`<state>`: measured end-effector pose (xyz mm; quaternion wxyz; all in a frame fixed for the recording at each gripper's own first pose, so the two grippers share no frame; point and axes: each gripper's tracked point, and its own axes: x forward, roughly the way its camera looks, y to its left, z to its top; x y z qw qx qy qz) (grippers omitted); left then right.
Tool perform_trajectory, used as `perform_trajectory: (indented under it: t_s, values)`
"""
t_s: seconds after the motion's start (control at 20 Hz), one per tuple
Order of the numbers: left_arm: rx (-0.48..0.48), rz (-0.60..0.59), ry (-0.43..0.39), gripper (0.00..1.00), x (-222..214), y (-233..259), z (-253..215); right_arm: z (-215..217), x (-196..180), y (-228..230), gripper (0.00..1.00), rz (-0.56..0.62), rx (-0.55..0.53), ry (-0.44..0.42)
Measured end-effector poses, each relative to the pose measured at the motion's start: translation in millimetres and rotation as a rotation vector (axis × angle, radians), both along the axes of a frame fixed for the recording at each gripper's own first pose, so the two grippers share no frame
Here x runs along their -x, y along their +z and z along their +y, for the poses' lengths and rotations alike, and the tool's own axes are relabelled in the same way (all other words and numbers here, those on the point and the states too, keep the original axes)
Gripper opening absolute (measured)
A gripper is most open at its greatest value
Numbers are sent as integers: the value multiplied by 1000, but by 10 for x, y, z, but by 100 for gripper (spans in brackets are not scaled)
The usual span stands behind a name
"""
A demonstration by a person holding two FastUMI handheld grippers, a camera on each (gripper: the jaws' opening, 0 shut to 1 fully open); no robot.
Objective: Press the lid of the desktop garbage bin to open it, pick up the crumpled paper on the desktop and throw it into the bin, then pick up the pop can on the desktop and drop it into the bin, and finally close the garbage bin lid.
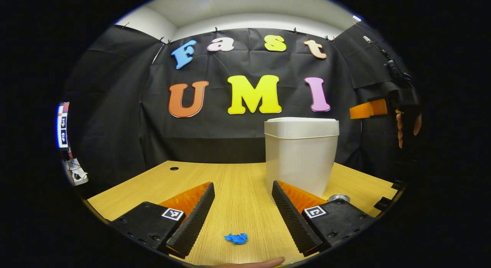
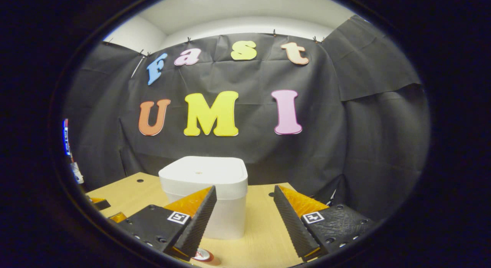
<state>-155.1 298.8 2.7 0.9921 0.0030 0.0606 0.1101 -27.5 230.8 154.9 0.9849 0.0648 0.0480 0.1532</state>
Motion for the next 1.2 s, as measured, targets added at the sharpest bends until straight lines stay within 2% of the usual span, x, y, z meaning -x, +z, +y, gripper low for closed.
perform_trajectory:
  t_s: [0.05,0.2,0.25,0.3,0.4,0.45,0.5,0.55,0.6,0.75,0.95,1.2]
  values:
    - [4,3,4,98,6,-18,21,73,-68,50,84,3,-9,15]
    - [12,21,15,98,8,-66,88,321,-176,164,75,13,-30,85]
    - [16,29,17,98,5,-91,110,421,-183,206,63,10,-39,124]
    - [19,32,22,98,8,-94,138,540,-192,252,55,-1,-50,171]
    - [20,31,38,98,37,-89,209,692,-193,387,30,-36,-86,228]
    - [16,31,43,98,40,-108,228,731,-235,407,21,-48,-84,233]
    - [13,35,43,98,52,-142,245,773,-281,368,20,-63,-51,233]
    - [8,40,43,98,52,-183,266,785,-349,280,11,-64,-17,218]
    - [5,47,55,98,65,-215,301,830,-261,255,1,-62,21,225]
    - [12,70,79,98,61,-319,394,1057,-227,165,0,-49,59,265]
    - [20,92,92,98,52,-417,461,1121,-328,67,0,-11,71,247]
    - [46,140,121,98,47,-601,549,1134,-348,-40,2,58,20,246]
